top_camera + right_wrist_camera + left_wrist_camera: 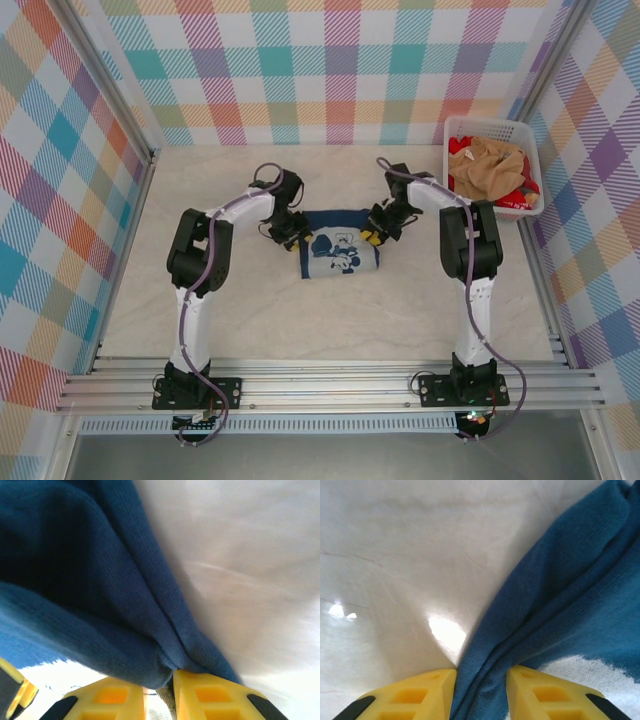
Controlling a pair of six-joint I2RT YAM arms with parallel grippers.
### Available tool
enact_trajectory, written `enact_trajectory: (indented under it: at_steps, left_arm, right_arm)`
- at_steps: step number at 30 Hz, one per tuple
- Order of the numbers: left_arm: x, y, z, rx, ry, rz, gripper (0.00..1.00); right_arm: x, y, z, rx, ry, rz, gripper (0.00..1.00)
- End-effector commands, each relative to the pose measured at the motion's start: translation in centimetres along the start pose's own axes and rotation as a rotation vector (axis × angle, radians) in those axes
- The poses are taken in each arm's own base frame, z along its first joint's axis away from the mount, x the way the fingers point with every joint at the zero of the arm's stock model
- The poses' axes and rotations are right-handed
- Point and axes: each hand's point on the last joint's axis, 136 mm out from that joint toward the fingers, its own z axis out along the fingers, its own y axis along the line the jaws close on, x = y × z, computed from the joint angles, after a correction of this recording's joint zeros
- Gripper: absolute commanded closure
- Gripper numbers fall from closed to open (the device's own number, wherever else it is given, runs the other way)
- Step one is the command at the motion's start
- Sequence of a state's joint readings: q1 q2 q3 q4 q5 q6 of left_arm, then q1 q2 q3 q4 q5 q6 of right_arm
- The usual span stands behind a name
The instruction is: Fold and stack the t-shirts
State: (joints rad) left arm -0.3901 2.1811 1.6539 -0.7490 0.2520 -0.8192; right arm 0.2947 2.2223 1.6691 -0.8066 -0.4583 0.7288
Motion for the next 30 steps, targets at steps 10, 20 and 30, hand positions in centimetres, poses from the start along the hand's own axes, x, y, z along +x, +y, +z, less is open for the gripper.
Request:
enact_trajectory:
  at_steps: [10,20,30]
  left_arm:
    - [-12.8,11.5,-11.9,-0.21,-0.324,-0.172,0.55]
    - [0.9,4.0,-11.7,0.087,-0.208,-0.205,0.54]
    - [5.0,3.1,-6.4,0.179,-0.186,-0.503,0.41]
  right_arm:
    - [4.4,14.0,6.7,-0.194,0.1,-0.07,0.71]
    - [4.1,5.7,-1.3,0.029,-0.074,-0.122,0.91]
    - [7.7,1.9,-6.5,-0.061,-0.138,-0.137,0.91]
